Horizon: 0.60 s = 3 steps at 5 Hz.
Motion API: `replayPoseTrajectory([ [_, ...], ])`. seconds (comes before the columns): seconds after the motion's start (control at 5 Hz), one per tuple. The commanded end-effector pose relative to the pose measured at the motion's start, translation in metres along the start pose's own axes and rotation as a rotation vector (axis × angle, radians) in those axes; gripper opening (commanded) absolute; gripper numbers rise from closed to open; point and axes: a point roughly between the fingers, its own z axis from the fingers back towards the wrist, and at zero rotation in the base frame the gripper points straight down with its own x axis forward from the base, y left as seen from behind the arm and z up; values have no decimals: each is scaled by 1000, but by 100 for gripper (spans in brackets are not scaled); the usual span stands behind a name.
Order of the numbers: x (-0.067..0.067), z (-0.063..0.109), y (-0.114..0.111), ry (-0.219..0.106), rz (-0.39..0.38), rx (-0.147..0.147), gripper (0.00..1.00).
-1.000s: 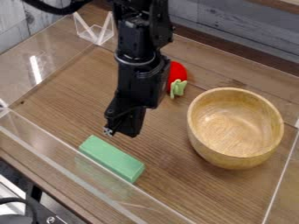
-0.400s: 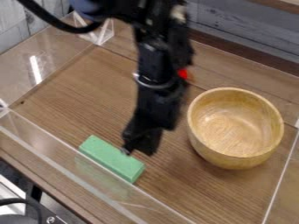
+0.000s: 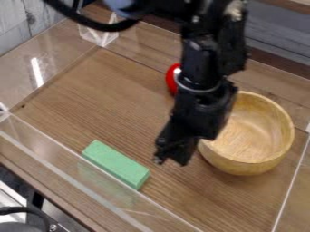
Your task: Put the green block in the brown bowl
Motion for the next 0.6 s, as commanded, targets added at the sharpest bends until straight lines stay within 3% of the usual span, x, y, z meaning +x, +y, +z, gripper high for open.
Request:
replayPoseTrajectory([
  [0.0,-14,-4,3,-13,9,24,100],
  [0.2,-24,-19,3,-16,12,12,100],
  [0.4,-35,-32,-1,-26,86,-2,100],
])
